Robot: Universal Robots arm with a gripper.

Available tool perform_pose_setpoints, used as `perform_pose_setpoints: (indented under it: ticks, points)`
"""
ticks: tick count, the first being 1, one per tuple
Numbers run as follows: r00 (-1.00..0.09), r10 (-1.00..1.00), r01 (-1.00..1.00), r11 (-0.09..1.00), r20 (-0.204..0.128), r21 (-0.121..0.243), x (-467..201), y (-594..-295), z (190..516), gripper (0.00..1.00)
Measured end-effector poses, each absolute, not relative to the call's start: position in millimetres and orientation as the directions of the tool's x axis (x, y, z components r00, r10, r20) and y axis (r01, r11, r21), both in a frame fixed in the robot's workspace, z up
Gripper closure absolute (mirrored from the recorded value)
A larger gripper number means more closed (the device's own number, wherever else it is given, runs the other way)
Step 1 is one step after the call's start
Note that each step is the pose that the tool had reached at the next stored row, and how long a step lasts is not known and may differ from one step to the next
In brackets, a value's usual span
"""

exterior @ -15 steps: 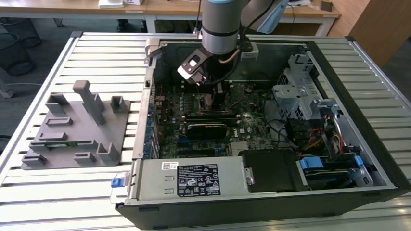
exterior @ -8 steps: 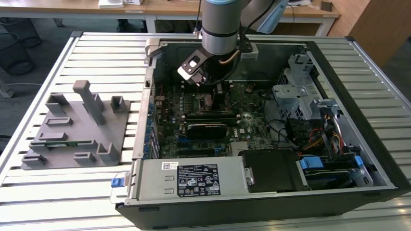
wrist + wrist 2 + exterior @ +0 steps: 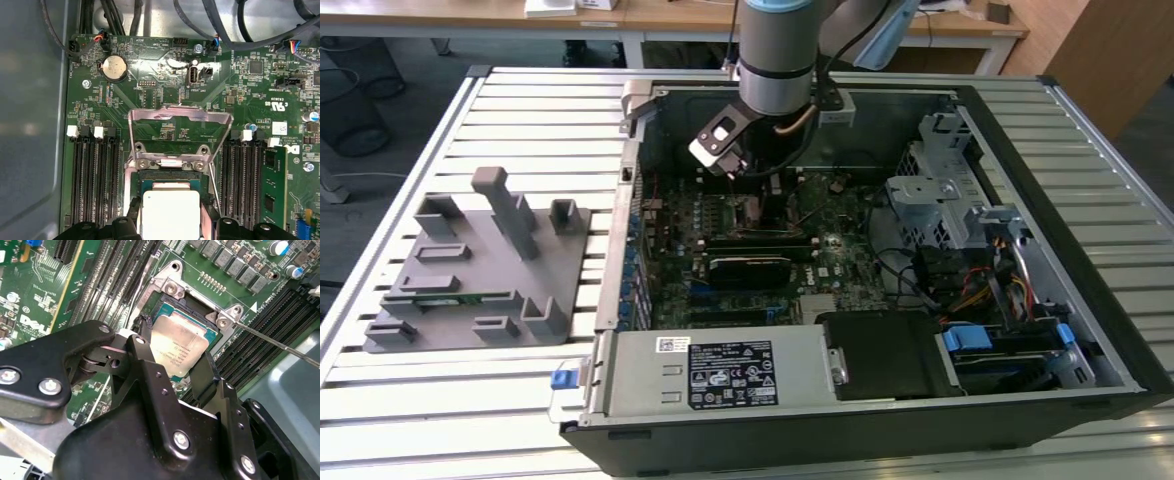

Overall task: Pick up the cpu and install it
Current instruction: 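Place the cpu into insertion slot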

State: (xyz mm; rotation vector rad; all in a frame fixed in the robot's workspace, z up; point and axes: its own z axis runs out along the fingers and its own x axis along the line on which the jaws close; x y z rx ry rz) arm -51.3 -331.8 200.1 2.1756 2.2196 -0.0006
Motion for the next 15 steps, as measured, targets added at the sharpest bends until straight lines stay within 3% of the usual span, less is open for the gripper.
perform_pose_setpoints:
  ticks: [15]
  points:
    - [-0.008, 1.000, 1.000, 0.009, -0.024, 0.023, -51.2, -332.0, 194.2, 0.45]
